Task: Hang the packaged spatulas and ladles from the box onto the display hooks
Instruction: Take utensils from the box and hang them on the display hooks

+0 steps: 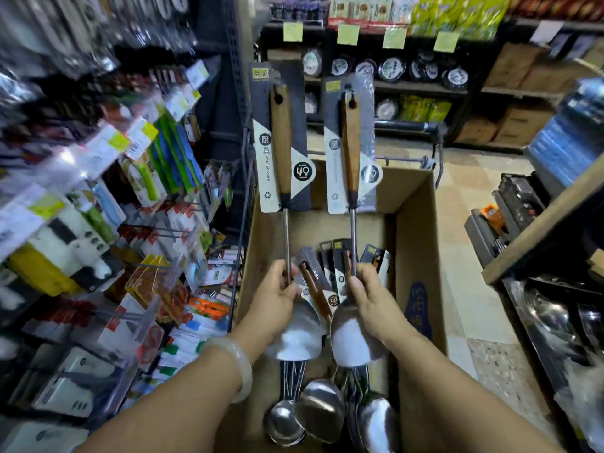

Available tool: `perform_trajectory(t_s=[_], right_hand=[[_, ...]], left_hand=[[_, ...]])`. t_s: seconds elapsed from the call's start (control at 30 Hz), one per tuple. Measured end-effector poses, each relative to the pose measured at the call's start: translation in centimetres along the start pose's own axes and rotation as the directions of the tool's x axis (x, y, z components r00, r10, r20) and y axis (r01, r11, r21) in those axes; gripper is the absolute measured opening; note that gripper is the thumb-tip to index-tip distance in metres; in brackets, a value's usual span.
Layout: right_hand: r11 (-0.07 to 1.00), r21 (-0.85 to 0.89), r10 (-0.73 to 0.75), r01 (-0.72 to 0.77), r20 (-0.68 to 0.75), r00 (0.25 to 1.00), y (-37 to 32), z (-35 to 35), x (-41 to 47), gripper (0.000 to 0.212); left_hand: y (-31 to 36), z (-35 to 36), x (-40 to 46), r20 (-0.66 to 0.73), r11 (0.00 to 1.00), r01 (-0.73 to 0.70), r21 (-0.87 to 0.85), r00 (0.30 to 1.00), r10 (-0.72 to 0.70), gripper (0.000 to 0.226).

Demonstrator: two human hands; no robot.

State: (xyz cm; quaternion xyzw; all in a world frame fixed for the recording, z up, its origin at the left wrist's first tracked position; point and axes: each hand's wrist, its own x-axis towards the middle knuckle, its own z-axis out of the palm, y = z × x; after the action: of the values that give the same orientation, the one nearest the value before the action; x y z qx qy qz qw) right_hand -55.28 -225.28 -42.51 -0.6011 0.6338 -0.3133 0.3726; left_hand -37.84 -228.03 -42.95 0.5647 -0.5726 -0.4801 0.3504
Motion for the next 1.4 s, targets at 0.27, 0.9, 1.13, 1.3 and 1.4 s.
perform_trajectory(t_s=[0.27,0.9,1.13,1.3,1.4], right_hand=[[0.941,0.052,-0.334,0.335,-0.04,0.942,-9.8,-2.9,0.1,0.019],[0.529,0.358,-0.839,0.77,0.359,0.409,-29.4,5.2,-19.8,0.012],[0.395,0.495,-0.881,0.774,0.444,0.165,-37.7,10.3,-33.1,0.029],[0.287,0.665,-0.912,0.69,0.409,-0.015,-39.7,13.6,-45.6,0.013],[0.267,0.728,-0.914,0.632,0.4,-0.075,-40.2,15.6,-52.9,0.011]], left_hand=[[7.9,-5.0,-4.3,-0.232,0.969,-0.234,0.085,0.941,0.247,0.029],[15.1,-14.8,-37.4,-0.884,0.961,0.015,0.275,0.397,0.247,0.039],[17.3,-18.3,-54.1,-0.954,0.956,0.101,0.275,0.15,0.259,0.031],[17.6,-18.0,-66.6,-0.961,0.955,0.101,0.278,0.027,0.277,0.019],[17.6,-17.0,-74.7,-0.961,0.956,0.122,0.265,-0.05,0.273,0.019]])
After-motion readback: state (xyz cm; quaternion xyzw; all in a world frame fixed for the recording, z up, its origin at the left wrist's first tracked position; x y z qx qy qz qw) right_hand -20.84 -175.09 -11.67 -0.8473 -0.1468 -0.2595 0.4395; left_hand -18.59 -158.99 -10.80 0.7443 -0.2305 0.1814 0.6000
